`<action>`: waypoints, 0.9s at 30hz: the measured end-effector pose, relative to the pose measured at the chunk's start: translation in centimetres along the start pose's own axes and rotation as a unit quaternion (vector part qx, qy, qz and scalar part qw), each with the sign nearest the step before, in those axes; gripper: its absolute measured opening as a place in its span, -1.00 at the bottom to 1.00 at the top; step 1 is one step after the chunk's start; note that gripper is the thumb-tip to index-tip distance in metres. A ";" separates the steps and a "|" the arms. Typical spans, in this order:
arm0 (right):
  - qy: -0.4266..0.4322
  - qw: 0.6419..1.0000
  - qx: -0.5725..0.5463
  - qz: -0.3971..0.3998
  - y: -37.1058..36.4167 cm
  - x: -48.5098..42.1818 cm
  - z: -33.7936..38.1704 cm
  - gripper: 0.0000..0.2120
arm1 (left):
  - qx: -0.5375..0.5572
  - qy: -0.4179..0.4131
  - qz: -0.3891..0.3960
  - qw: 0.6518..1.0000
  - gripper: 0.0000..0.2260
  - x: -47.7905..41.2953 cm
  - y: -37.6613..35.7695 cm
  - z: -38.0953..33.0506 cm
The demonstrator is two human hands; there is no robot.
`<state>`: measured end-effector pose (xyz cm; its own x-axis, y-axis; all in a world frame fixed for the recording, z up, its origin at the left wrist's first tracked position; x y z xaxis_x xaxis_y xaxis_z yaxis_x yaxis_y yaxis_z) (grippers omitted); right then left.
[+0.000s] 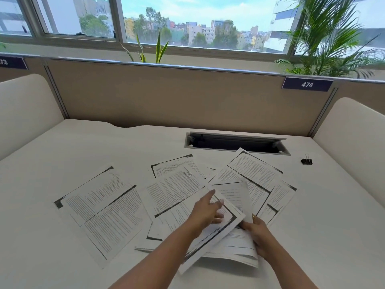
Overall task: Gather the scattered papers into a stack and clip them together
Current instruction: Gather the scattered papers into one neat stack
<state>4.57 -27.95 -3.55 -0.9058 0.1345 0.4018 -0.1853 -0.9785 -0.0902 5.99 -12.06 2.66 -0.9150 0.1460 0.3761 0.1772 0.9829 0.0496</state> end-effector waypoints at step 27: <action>-0.002 0.994 -0.096 0.045 0.0 0.6 1.9 -0.84 | 0.124 0.075 -0.080 0.986 -0.83 1.4 15.3 3.8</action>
<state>4.72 -28.17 -1.58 -0.9204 0.0473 0.3881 -0.1741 -0.9384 -0.2985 6.02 3.61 0.39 -0.8567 -0.0137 0.5156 -0.0766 0.9919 -0.1011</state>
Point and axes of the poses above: each hand's wrist, its own x-axis away from the middle knuckle, its own y-axis out of the back of the hand, z = x × y, the point moved 7 cm from there along -x, towards the middle knuckle, and after that the axes turned 3 degrees about -z, right-handed, at the moved point
